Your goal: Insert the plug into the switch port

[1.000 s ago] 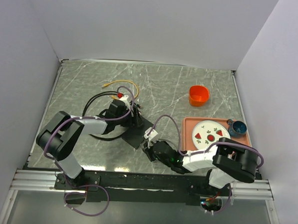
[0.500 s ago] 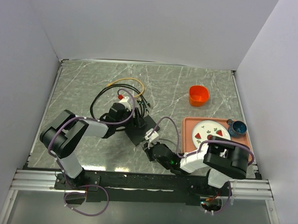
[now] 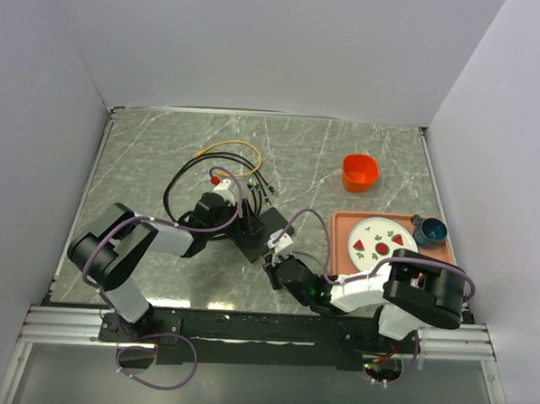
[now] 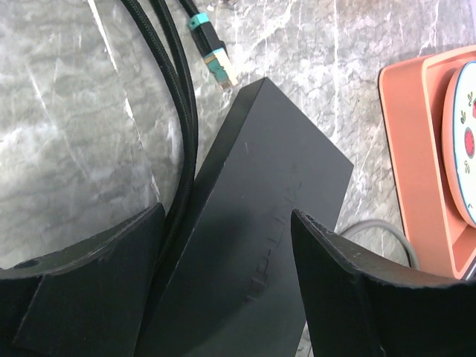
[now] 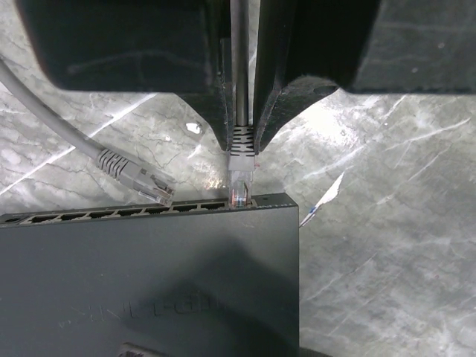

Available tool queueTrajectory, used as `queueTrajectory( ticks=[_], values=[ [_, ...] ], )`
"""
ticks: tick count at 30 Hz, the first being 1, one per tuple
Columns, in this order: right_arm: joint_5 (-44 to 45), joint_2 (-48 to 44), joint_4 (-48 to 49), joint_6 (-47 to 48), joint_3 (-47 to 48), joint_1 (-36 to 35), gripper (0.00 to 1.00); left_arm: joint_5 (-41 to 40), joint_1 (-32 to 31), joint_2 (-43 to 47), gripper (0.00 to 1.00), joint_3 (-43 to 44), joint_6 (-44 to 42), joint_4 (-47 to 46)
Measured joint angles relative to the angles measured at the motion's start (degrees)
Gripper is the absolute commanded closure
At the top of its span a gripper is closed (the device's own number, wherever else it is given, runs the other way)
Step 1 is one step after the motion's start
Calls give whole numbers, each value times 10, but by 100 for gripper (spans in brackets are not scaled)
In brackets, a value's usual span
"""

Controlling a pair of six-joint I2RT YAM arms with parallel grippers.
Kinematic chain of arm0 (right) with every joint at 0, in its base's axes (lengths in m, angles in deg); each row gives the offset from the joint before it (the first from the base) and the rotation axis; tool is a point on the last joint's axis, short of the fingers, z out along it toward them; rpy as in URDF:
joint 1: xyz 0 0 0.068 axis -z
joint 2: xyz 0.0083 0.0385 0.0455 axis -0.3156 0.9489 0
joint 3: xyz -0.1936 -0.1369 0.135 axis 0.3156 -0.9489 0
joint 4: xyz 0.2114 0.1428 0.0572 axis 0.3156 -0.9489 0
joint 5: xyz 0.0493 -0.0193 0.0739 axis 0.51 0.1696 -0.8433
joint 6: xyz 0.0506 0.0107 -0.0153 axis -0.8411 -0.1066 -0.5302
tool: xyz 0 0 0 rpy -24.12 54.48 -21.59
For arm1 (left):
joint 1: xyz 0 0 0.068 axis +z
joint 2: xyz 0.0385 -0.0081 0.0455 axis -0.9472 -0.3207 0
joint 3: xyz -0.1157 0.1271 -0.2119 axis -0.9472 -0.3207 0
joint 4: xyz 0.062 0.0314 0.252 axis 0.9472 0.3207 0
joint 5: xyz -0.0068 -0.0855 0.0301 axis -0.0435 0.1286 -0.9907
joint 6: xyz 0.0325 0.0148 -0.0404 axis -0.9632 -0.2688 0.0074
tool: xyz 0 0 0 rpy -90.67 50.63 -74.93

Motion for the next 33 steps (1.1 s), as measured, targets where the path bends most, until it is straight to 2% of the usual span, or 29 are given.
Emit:
queueTrajectory(
  ticks=[18,33],
  values=[
    [14,23,31,16,-8,-8,100,-23,-16,1,26,-6,0,-12],
    [22,12,-57,-1,25,-8,100,-82,-49,3,26,-17,1,-28]
  ],
)
